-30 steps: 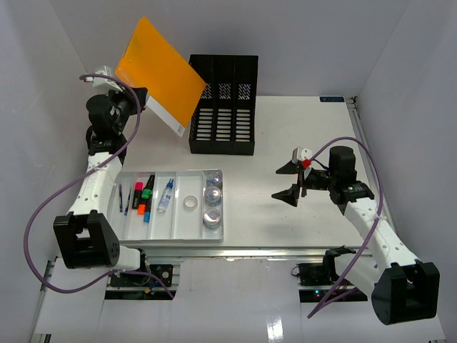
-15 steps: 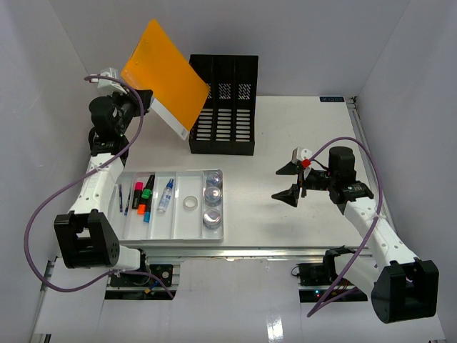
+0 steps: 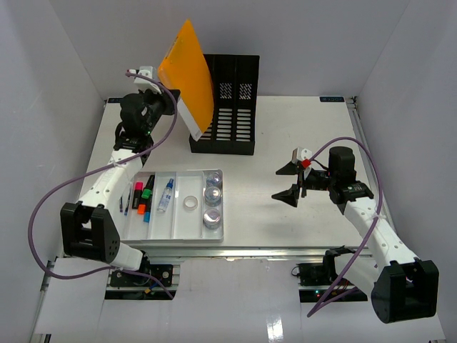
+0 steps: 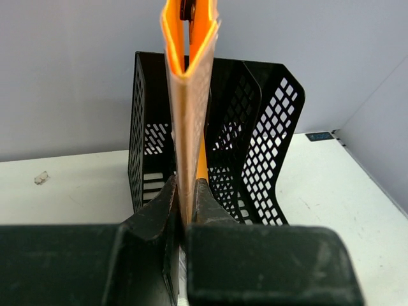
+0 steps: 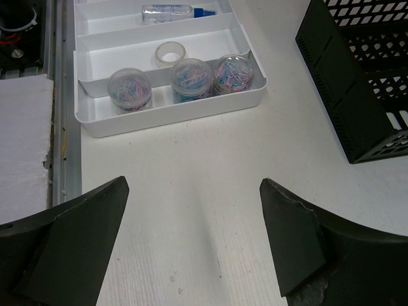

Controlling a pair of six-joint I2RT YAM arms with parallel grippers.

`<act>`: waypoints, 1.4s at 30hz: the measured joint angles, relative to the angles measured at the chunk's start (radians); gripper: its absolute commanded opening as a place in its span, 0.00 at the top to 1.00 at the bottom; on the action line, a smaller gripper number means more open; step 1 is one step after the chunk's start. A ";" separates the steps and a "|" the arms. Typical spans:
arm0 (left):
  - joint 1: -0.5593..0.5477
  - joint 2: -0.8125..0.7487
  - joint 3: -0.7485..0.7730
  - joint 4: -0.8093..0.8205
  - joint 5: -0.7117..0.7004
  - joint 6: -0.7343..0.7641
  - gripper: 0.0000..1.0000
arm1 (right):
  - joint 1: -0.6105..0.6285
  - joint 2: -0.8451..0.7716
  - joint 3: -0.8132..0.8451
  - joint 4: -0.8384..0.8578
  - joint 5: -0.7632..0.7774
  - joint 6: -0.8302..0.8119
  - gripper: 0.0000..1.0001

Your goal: Organize the desk

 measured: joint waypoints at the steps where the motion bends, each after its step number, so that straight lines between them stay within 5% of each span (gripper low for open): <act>1: -0.012 0.002 0.001 0.000 -0.016 0.018 1.00 | 0.000 0.000 0.000 0.000 0.000 0.000 0.10; 29: -0.174 0.048 0.033 0.025 -0.290 0.321 1.00 | 0.000 0.009 0.000 0.000 -0.007 0.000 0.10; 42: -0.193 0.113 0.063 0.060 -0.300 0.319 1.00 | -0.001 0.010 0.000 0.000 -0.007 -0.001 0.10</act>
